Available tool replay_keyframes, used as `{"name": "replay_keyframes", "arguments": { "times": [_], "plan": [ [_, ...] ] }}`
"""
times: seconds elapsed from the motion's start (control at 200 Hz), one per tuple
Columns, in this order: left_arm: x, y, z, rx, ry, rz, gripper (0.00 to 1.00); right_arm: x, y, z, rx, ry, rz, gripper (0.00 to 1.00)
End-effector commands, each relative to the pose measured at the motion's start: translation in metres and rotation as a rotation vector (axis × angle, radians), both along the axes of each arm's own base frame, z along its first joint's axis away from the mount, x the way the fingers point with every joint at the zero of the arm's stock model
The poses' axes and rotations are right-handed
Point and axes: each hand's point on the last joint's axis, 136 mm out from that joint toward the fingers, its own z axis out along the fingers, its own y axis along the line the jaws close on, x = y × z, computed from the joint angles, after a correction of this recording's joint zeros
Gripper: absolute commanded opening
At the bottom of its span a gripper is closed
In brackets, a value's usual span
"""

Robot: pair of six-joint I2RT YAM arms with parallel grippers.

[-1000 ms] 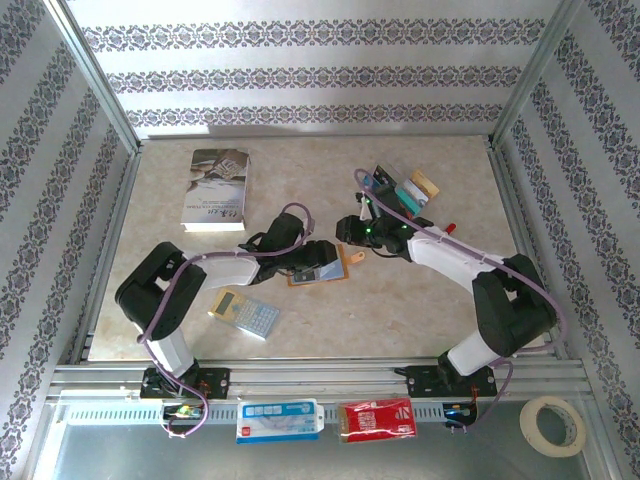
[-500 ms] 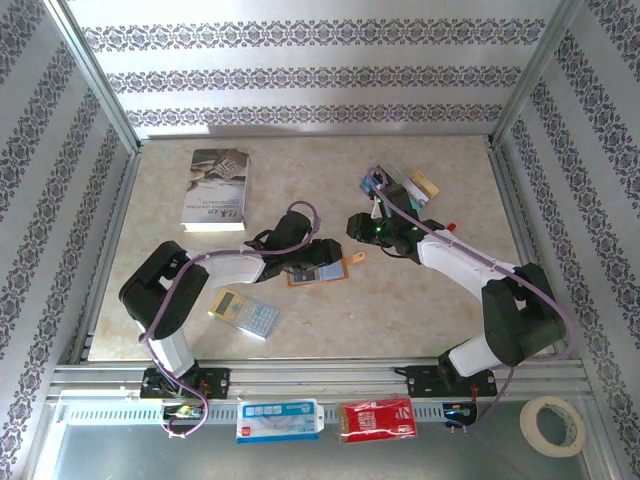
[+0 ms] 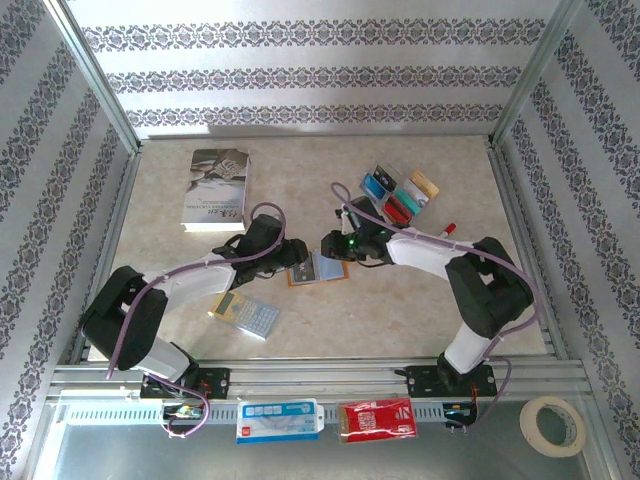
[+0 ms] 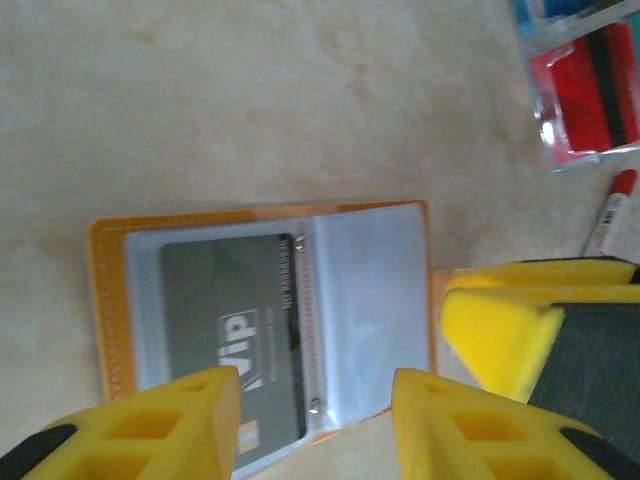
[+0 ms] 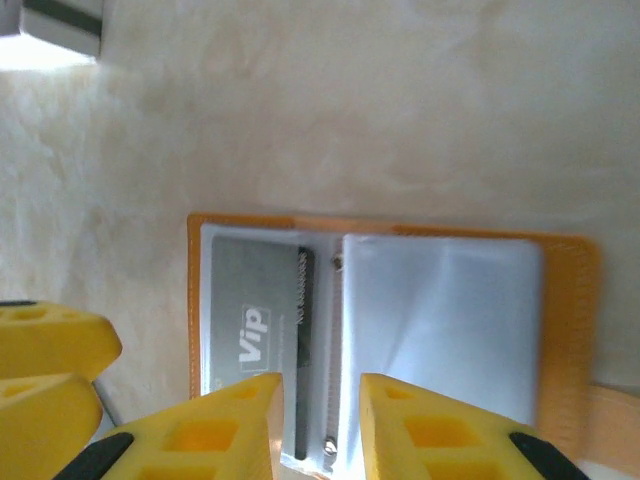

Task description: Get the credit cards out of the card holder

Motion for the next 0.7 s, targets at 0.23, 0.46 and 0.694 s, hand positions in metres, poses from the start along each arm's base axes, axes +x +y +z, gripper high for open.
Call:
{"name": "replay_keyframes", "arguments": {
  "times": [0.23, 0.46, 0.694],
  "plan": [
    [-0.002, 0.007, -0.012, 0.024, 0.034, 0.017, 0.44, -0.012, -0.008, -0.036, -0.071, 0.084, -0.086, 0.28],
    [-0.003, 0.003, -0.02, 0.057, 0.084, -0.014, 0.44, -0.031, -0.021, -0.063, -0.102, 0.177, -0.246, 0.28],
    [-0.004, 0.007, -0.026, 0.088, 0.106, -0.01, 0.43, -0.039, -0.017, -0.053, -0.058, 0.173, -0.348, 0.28]
  ]
}}
